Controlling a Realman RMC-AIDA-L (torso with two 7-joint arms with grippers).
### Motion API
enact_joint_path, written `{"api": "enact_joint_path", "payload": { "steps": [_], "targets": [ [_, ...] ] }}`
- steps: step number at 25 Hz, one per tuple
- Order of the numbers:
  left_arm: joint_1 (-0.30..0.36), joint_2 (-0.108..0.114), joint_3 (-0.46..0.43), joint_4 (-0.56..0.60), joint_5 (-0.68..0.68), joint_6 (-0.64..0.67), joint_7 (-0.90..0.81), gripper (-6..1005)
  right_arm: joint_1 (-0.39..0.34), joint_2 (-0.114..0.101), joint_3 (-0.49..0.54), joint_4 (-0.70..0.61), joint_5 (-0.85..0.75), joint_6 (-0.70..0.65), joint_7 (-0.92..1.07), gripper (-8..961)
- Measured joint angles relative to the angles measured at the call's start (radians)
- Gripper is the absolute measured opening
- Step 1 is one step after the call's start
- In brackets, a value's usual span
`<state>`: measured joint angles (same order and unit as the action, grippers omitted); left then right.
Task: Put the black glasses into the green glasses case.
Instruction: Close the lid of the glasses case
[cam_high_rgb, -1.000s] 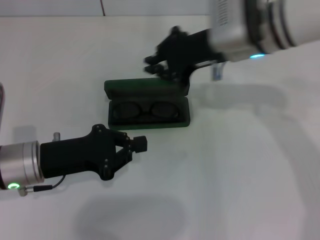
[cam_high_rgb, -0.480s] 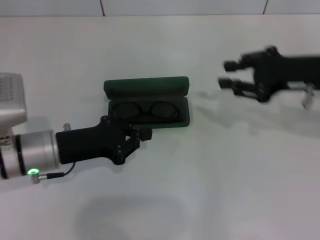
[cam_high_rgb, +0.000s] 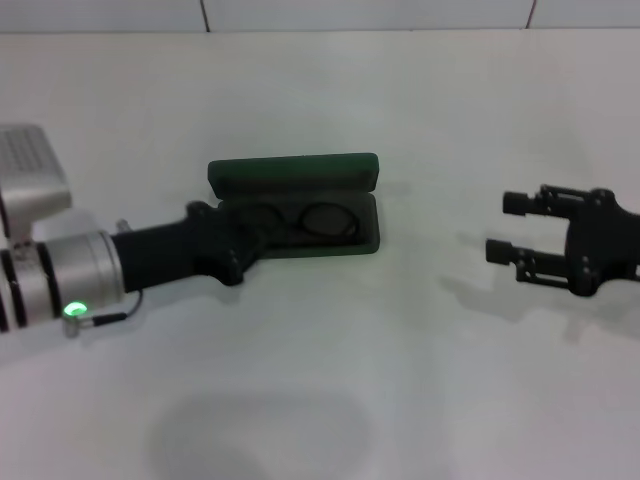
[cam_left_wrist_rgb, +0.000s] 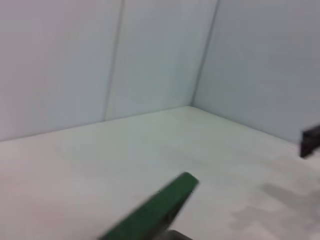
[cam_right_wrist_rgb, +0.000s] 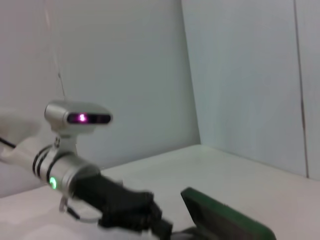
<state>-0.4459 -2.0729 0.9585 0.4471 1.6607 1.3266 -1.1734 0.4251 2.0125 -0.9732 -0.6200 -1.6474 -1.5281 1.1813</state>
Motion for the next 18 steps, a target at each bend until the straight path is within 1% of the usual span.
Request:
{"api": "enact_joint_path", "payload": {
  "steps": [4,7,11,13,18],
  "targets": [
    [0.023,0.021,0.005,0.076,0.036,0.003,-0.068,62,-0.017,0.0,-0.002,0.006,-0.007,0.0,-0.018,645],
    [0.04,0.036,0.004,0.126,0.101,0.003,-0.102,63,-0.021,-0.003,-0.006,0.027,-0.009,0.001,-0.041,644],
    [0.041,0.05,-0.005,0.141,0.149,0.004,-0.116,64,-0.03,-0.005,-0.01,0.042,-0.01,0.0,-0.064,644],
    [0.041,0.056,-0.01,0.139,0.151,0.004,-0.116,64,-0.029,-0.004,-0.013,0.048,-0.012,0.002,-0.072,644],
    [0.042,0.054,-0.01,0.137,0.153,-0.021,-0.11,65,-0.024,-0.002,-0.013,0.051,-0.021,-0.003,-0.075,644]
  ]
}}
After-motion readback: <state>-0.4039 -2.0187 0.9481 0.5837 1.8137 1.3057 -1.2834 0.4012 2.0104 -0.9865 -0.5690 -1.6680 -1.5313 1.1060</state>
